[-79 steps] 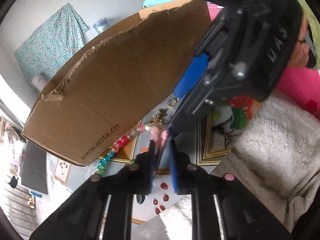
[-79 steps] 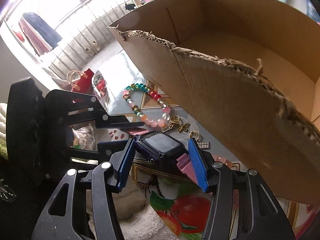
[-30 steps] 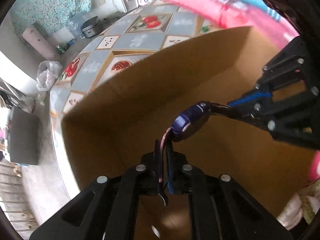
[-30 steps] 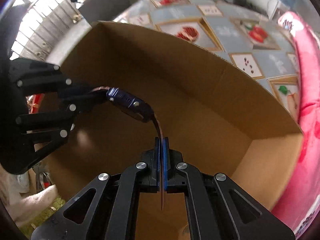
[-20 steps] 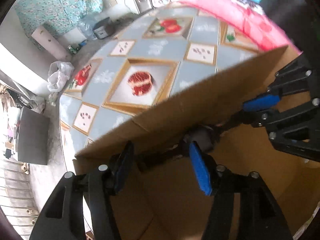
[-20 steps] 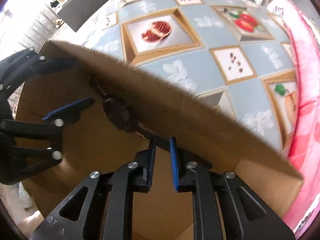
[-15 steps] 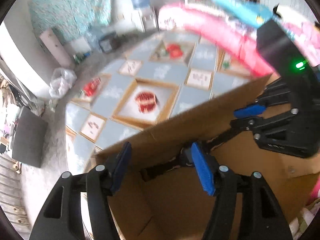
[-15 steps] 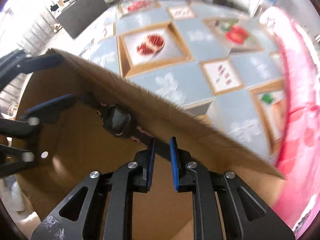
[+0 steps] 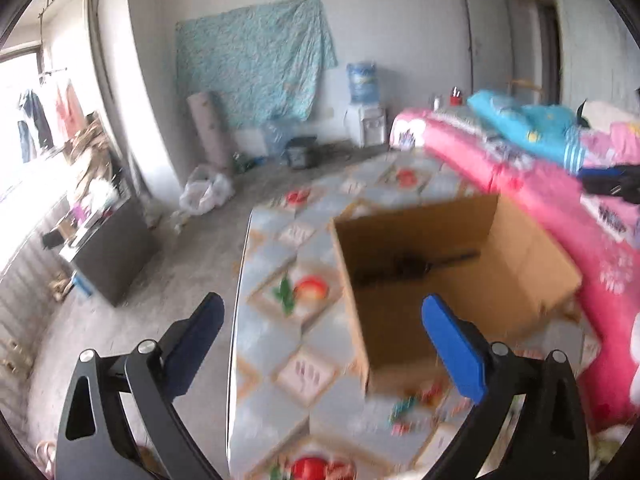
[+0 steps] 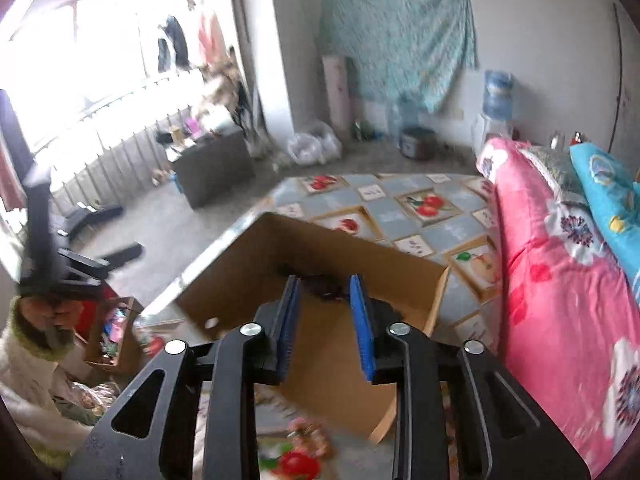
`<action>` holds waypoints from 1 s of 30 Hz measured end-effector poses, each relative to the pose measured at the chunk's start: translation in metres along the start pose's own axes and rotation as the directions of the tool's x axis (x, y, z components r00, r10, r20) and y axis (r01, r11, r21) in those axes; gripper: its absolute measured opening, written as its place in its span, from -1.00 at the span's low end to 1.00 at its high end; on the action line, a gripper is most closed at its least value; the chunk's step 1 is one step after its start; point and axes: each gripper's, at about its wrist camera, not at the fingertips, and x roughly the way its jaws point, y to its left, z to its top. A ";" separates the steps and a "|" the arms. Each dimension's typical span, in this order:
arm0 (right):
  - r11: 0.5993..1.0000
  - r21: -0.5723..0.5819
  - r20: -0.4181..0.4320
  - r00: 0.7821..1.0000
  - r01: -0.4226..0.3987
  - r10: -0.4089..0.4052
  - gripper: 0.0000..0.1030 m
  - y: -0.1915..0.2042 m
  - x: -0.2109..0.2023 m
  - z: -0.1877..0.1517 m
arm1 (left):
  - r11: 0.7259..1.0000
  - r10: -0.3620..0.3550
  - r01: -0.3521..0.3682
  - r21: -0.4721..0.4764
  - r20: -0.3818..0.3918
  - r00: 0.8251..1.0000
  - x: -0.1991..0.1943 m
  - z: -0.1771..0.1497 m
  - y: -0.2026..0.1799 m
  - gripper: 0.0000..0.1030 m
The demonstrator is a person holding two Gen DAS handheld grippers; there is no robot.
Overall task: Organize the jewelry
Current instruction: 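Withdraw both grippers from the box back toward the jewelry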
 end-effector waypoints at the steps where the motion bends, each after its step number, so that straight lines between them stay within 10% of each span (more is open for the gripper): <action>1: 1.000 0.017 -0.009 1.000 -0.019 0.019 -0.44 0.004 0.003 -0.012 | 1.000 0.019 -0.020 -0.017 -0.024 1.000 0.000 -0.018 -0.002 0.89; 6: 0.990 0.125 -0.149 0.985 -0.063 0.082 -0.44 0.024 0.043 -0.074 | 0.987 -0.031 0.004 -0.161 -0.165 0.986 0.037 -0.085 -0.021 0.89; 12: 0.967 0.253 -0.233 0.967 -0.039 0.100 -0.44 0.041 0.089 -0.124 | 0.993 0.019 -0.049 -0.107 -0.268 0.963 0.099 -0.115 -0.062 0.89; 18: 0.962 0.271 -0.261 0.962 -0.011 0.085 -0.40 0.055 0.101 -0.136 | 0.996 0.084 -0.087 0.002 -0.273 0.958 0.114 -0.130 -0.076 0.90; 30: 0.945 0.303 -0.266 0.941 -0.124 0.208 -0.37 0.068 0.135 -0.124 | 1.000 -0.014 0.010 -0.015 -0.286 0.958 0.092 -0.156 -0.055 0.90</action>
